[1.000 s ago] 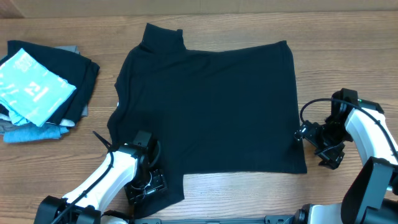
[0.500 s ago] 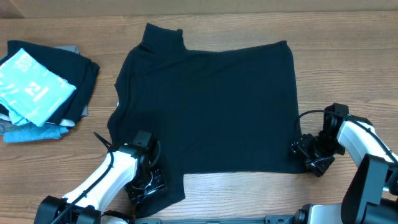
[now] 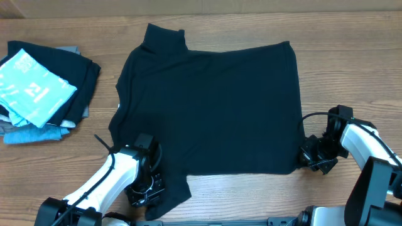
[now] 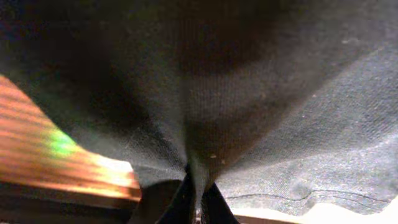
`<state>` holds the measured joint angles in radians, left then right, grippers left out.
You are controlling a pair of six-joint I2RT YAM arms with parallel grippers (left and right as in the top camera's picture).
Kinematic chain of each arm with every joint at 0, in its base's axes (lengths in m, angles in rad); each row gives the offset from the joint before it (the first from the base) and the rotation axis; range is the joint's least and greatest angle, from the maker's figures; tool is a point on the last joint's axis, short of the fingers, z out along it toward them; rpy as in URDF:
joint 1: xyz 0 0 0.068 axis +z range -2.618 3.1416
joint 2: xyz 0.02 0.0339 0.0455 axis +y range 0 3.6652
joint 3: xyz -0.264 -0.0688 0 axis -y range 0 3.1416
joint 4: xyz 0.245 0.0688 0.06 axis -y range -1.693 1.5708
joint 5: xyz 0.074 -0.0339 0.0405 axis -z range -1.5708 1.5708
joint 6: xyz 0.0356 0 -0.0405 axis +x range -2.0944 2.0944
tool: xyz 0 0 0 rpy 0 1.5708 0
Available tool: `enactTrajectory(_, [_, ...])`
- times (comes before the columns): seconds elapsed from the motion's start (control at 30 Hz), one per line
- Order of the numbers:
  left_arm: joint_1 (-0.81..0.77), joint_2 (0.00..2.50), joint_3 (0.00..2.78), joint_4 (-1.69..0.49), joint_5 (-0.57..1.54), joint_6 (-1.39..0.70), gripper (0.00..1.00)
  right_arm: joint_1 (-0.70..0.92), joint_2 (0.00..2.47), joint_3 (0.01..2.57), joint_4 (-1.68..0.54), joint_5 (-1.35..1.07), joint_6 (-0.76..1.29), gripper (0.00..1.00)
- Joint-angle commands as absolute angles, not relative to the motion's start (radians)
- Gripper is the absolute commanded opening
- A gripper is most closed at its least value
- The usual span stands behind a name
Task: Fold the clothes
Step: 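Grasp the bottom hem corners with the left and right grippers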
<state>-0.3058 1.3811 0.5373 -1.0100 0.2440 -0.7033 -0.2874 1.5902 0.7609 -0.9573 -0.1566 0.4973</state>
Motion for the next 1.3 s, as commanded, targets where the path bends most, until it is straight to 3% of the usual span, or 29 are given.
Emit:
enactTrajectory(0.0, [-0.300,1.369,0.574,-1.049,0.250,-0.679,0.04,-0.287,1.593,0.741,-0.935,-0.159,0.490,0.13])
enactTrajectory(0.17, [-0.300,1.369,0.645,-1.129,0.144,-0.665,0.04,-0.287,1.593,0.741,-0.930,-0.159,0.464,0.13])
enactTrajectory(0.43, [-0.300,1.369,0.645,-1.144,0.168,-0.665,0.04,-0.287,1.593,0.741,-0.913,-0.159,0.445,0.13])
enactTrajectory(0.47, [-0.300,1.369,0.645,-1.148,0.181,-0.665,0.09,-0.287,1.593,0.741,-0.913,-0.159,0.445,0.13])
enactTrajectory(0.5, [-0.300,1.369,0.645,-1.153,0.186,-0.665,0.48,-0.287,1.593,0.741,-0.913,-0.159,0.445,0.13])
enactTrajectory(0.53, [-0.300,1.369,0.645,-1.156,0.195,-0.665,0.71,-0.287,1.593,0.741,-0.912,-0.159,0.445,0.14])
enactTrajectory(0.6, [-0.300,1.370,0.643,-1.169,0.207,-0.661,0.84,-0.287,1.593,0.741,-0.910,-0.159,0.444,0.16])
enactTrajectory(0.67, [-0.300,1.370,0.624,-1.174,0.203,-0.667,0.87,-0.287,1.593,0.741,-0.909,-0.159,0.441,0.18])
enactTrajectory(0.83, [-0.300,1.370,0.567,-1.139,0.199,-0.700,0.80,-0.287,1.593,0.741,-0.909,-0.159,0.441,0.18])
enactTrajectory(0.97, [-0.300,1.370,0.560,-1.129,0.199,-0.700,0.55,-0.287,1.593,0.741,-0.910,-0.159,0.441,0.18])
enactTrajectory(1.03, [-0.300,1.370,0.560,-1.129,0.199,-0.699,0.35,-0.287,1.593,0.741,-0.909,-0.159,0.441,0.18])
enactTrajectory(1.1, [-0.300,1.370,0.560,-1.131,0.204,-0.698,0.05,-0.287,1.593,0.741,-0.911,-0.159,0.441,0.17])
enactTrajectory(1.17, [-0.300,1.370,0.560,-1.146,0.204,-0.695,0.04,-0.287,1.593,0.741,-0.913,-0.159,0.441,0.13])
enactTrajectory(1.2, [-0.300,1.370,0.560,-1.152,0.208,-0.695,0.04,-0.287,1.593,0.741,-0.912,-0.159,0.441,0.06])
enactTrajectory(1.27, [-0.300,1.369,0.561,-1.156,0.224,-0.695,0.04,-0.287,1.593,0.742,-0.910,-0.159,0.441,0.04])
